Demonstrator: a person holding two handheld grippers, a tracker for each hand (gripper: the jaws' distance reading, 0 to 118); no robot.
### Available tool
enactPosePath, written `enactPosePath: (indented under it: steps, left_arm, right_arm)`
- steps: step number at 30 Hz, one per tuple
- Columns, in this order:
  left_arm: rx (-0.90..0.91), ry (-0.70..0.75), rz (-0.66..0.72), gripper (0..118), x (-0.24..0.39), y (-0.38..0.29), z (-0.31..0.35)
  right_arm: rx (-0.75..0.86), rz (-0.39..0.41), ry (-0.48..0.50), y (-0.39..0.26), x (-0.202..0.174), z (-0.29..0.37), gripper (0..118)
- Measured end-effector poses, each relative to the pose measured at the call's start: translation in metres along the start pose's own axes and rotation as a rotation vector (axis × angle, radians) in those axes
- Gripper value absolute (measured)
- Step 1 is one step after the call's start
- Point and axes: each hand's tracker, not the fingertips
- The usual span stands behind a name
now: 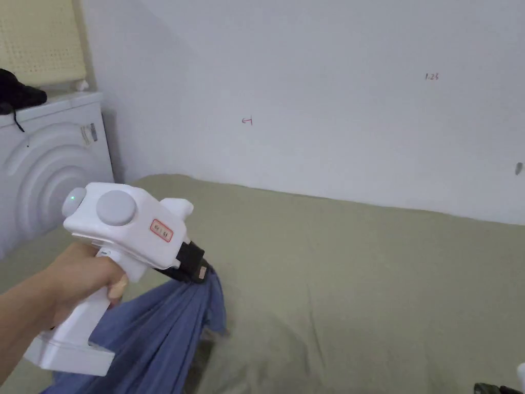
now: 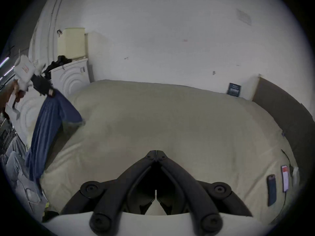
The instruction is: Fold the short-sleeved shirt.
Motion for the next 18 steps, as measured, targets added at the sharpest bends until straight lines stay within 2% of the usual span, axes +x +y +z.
enactPosePath:
  steps: [4, 9, 13, 18]
  left_arm:
    - [0.012, -0.094, -0.145, 0, 0.104, 0.04, -0.028]
    - [-0.013, -0.367, -0.329, 0, 0.255, 0.058, -0.081]
    - [-0.097, -0.531, -0.431, 0, 0.359, 0.035, -0.125]
    - [-0.253, -0.687, -0.508, 0, 0.435, -0.033, -0.172]
  right_arm:
    - [-0.007, -0.038, -0.109, -0.01, 0.058, 0.037, 0]
    - [-0.054, -0.076, -0.272, -0.031, 0.134, 0.079, 0]
    - [-0.1, -0.146, -0.388, -0.052, 0.187, 0.1, 0]
    - [-0.133, -0.208, -0.446, -0.075, 0.223, 0.108, 0]
